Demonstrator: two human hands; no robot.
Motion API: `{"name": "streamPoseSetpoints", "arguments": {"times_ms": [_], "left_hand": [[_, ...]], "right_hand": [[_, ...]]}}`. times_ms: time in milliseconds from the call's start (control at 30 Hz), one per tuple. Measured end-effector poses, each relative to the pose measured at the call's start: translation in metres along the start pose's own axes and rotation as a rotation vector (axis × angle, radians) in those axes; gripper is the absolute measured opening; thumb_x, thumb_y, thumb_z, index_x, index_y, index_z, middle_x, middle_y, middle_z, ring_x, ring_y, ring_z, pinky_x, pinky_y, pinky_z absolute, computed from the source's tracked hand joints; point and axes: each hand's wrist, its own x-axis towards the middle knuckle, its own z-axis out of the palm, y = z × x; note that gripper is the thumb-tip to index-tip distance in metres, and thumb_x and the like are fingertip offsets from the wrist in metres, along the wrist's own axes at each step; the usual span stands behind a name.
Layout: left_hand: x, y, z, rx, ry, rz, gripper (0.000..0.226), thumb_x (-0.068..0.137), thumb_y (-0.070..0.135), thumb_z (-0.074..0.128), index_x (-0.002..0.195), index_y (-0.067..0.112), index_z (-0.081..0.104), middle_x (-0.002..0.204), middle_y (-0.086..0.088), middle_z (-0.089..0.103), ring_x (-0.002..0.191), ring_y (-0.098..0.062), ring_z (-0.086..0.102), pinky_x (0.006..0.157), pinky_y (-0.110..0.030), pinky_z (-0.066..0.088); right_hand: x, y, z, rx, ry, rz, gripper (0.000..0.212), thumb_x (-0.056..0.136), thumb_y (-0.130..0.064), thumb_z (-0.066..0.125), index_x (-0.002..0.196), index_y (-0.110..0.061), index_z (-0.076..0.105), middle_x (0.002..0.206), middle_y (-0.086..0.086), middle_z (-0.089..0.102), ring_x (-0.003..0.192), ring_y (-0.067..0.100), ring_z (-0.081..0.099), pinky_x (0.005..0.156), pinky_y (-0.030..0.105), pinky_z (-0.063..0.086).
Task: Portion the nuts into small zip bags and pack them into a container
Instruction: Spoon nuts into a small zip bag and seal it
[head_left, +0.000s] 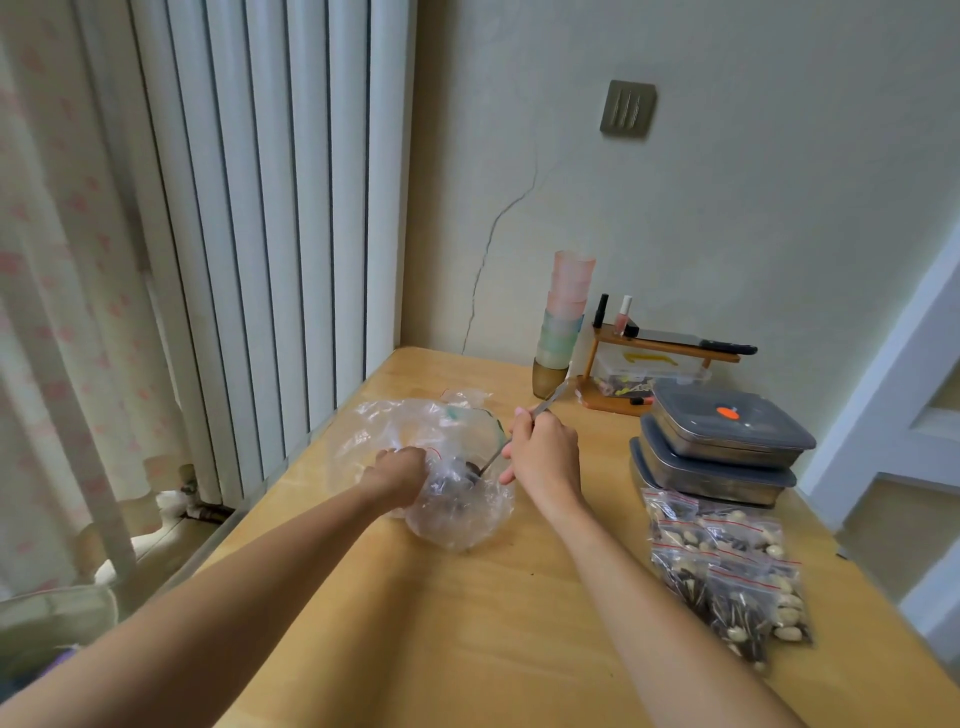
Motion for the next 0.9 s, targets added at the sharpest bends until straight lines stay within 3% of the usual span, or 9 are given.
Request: {"name": "streamPoseSetpoints", "arguments": {"times_ms": [100,200,300,400,467,567,700,833,900], "left_hand": [[-0.002,0.006,-0.009,-0.159,0.130,0.052,0.022,0.091,0.006,0.043,0.105,0.015,0.057,0.104,-0.011,0.066,0.103,-0.036,0.060,0.086,-0.041,0.052],[-0.011,0.021,-0.024,-0.305,0.280,0.130,0.016,0.088,0.001,0.045,0.101,0.008,0.050,0.093,-0.014,0.062,0.093,-0.040,0.059,0.075,-0.043,0.047],[-0.018,0.028,-0.033,-0.365,0.379,0.199,0.033,0.083,-0.005,0.040,0.113,0.006,0.048,0.085,-0.021,0.063,0.082,-0.042,0.059,0.071,-0.048,0.048],[-0.021,0.028,-0.033,-0.312,0.425,0.200,0.038,0.086,-0.005,0.040,0.121,0.008,0.046,0.069,-0.011,0.055,0.073,-0.038,0.053,0.070,-0.040,0.033],[-0.019,0.024,-0.032,-0.150,0.390,0.133,0.033,0.094,0.006,0.043,0.126,0.009,0.044,0.078,-0.012,0.060,0.087,-0.036,0.054,0.078,-0.041,0.036],[-0.019,0.015,-0.032,0.093,0.168,-0.038,0.039,0.099,0.022,0.051,0.135,0.009,0.042,0.113,-0.015,0.063,0.117,-0.035,0.051,0.093,-0.042,0.043],[-0.020,0.003,-0.033,0.135,0.009,-0.123,0.033,0.092,0.018,0.050,0.124,0.013,0.052,0.105,-0.005,0.060,0.096,-0.027,0.057,0.086,-0.035,0.049],[-0.019,-0.001,-0.040,0.137,-0.011,-0.115,0.024,0.089,0.015,0.055,0.111,0.010,0.052,0.096,-0.005,0.056,0.093,-0.027,0.058,0.090,-0.036,0.054],[-0.015,-0.002,-0.043,0.067,0.014,-0.092,0.024,0.086,0.012,0.056,0.110,0.011,0.053,0.105,-0.007,0.061,0.096,-0.026,0.059,0.087,-0.035,0.055]], "right_hand": [[0.002,0.004,-0.002,0.068,-0.007,0.062,0.042,0.110,-0.032,0.033,0.091,-0.008,0.062,0.068,0.007,0.073,0.050,0.021,0.070,0.073,0.037,0.059],[0.002,0.008,-0.006,0.142,-0.017,0.121,0.038,0.110,-0.028,0.034,0.094,-0.007,0.062,0.073,0.008,0.074,0.049,0.023,0.070,0.076,0.039,0.059],[0.002,0.011,-0.009,0.181,-0.025,0.163,0.038,0.109,-0.026,0.033,0.096,-0.005,0.062,0.076,0.008,0.075,0.051,0.026,0.072,0.077,0.038,0.060],[0.003,0.015,-0.010,0.208,-0.026,0.215,0.039,0.110,-0.026,0.033,0.096,-0.005,0.063,0.075,0.008,0.075,0.052,0.027,0.072,0.079,0.040,0.060],[0.005,0.017,-0.010,0.240,-0.030,0.264,0.040,0.110,-0.026,0.033,0.096,-0.005,0.063,0.075,0.009,0.075,0.053,0.028,0.072,0.079,0.041,0.060],[0.008,0.021,-0.011,0.288,-0.025,0.322,0.040,0.109,-0.026,0.034,0.097,-0.003,0.064,0.073,0.011,0.075,0.053,0.029,0.073,0.080,0.041,0.061],[0.009,0.022,-0.013,0.315,-0.001,0.342,0.040,0.111,-0.028,0.035,0.096,-0.005,0.064,0.070,0.008,0.074,0.053,0.028,0.073,0.074,0.037,0.061],[0.010,0.017,-0.018,0.297,0.037,0.312,0.041,0.111,-0.030,0.034,0.094,-0.008,0.065,0.069,0.005,0.074,0.052,0.026,0.072,0.064,0.029,0.054],[0.011,0.015,-0.019,0.296,0.047,0.297,0.042,0.111,-0.031,0.034,0.094,-0.009,0.065,0.070,0.005,0.074,0.052,0.025,0.072,0.066,0.030,0.055]]}}
